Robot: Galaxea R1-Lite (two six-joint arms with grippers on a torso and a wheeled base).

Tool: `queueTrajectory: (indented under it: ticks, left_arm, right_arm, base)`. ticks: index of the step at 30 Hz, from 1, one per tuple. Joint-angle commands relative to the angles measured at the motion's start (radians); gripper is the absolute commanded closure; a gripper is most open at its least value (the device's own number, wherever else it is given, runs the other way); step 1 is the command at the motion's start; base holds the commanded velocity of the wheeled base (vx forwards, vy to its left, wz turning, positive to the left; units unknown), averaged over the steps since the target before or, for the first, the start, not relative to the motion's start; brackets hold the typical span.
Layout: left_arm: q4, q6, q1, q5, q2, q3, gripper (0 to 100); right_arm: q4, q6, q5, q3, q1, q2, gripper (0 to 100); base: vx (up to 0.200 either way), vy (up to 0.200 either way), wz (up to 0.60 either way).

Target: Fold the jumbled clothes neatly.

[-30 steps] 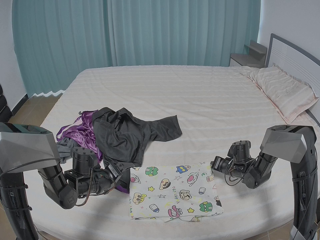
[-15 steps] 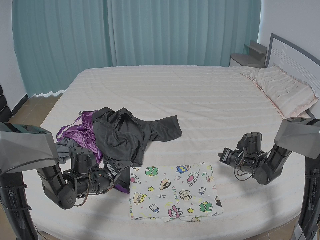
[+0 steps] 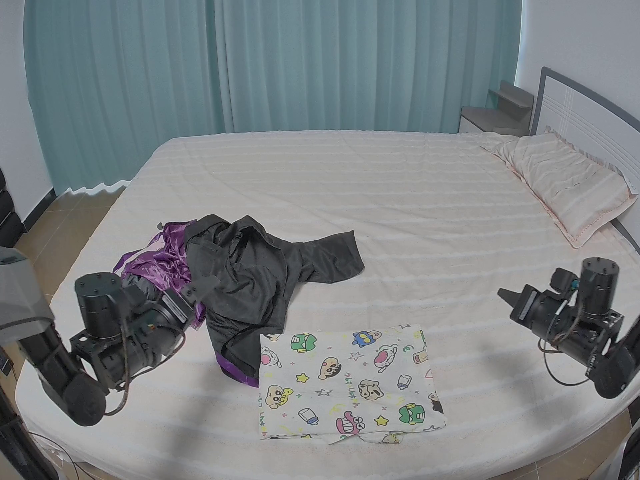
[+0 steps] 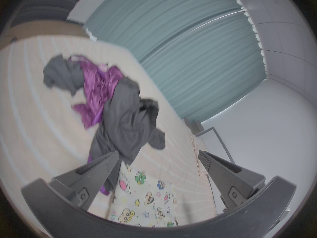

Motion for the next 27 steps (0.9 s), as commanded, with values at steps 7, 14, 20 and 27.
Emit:
queueTrajectory:
  ticks: [7,14,20,27]
  left_arm:
    - [0.037,0.334,0.043,0.310,-0.709,0.268,0]
    - [0.390,0.538,0.043,0.385,-1.153,0.286,0]
    - [0.867,0.771,0.063,0.395,-1.561,0.193,0]
    - [1.187,0.814,0.224,0.385,-1.776,0.114,0]
  right_arm:
    - [0.200,-0.098,-0.045,0.276,-0.053,-0.744,100]
    - [0.740,-0.244,-0.048,0.269,-0.057,-1.220,100]
    - [1.148,-0.264,-0.050,0.196,-0.114,-1.513,100]
    - [1.276,-0.479,-0.050,0.176,-0.238,-1.720,100]
  base:
    - [0.000,0.000,0.00]
    - [0.000,0.000,0.00]
    - [0.000,0.000,0.00]
    - [0.000,0.000,0.00]
